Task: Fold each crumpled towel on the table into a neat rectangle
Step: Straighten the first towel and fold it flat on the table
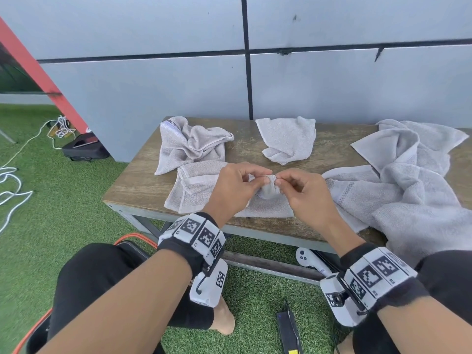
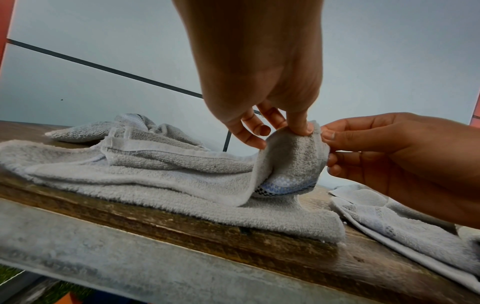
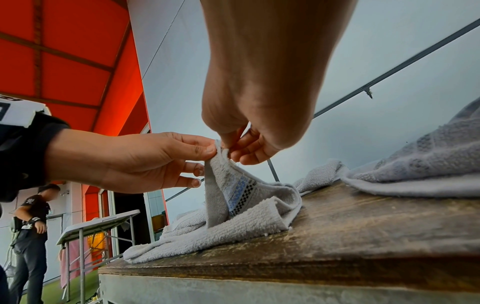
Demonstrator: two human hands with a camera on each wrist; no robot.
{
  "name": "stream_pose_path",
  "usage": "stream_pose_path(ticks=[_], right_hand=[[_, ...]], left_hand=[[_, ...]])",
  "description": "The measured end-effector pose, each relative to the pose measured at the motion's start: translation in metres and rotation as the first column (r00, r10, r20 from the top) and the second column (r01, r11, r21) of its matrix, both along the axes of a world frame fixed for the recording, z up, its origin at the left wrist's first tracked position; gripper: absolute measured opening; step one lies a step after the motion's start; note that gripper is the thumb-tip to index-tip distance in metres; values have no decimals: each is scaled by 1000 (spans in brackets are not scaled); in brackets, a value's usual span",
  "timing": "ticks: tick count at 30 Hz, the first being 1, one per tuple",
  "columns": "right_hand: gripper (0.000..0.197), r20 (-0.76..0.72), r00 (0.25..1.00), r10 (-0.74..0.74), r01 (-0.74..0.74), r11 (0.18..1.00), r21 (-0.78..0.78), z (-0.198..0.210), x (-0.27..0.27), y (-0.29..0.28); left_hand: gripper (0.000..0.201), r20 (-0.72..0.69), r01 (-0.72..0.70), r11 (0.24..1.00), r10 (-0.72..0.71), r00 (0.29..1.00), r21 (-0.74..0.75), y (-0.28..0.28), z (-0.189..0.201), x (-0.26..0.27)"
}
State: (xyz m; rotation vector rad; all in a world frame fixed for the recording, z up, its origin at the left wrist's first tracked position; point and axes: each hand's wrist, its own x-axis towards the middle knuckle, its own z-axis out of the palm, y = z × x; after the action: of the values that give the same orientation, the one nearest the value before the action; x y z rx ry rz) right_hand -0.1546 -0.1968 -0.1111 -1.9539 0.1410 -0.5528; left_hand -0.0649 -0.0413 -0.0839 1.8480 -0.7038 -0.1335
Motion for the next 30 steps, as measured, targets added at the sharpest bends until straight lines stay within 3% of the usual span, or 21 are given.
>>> stream_pose_path(ticks=[14,23,25,30], right_hand=[[7,-50,998,22,-17,996,91,8,-2,4],[13,-32,999,27,-27,1000,-5,13,-9,3],[12,-8,999,33,-33,999,-25,21,-17,3],[8,-8,1000,23,-24,997,-76,47,-26,-4]], left_hand=[[9,-48,10,1000,-10,999,14,1,-1,1],[4,62,106,975,-121,991,195,5,0,3],[7,102,147,958,-177,979,246,10,3,6],[18,171,117,962,-162,972,246,14,24,18]])
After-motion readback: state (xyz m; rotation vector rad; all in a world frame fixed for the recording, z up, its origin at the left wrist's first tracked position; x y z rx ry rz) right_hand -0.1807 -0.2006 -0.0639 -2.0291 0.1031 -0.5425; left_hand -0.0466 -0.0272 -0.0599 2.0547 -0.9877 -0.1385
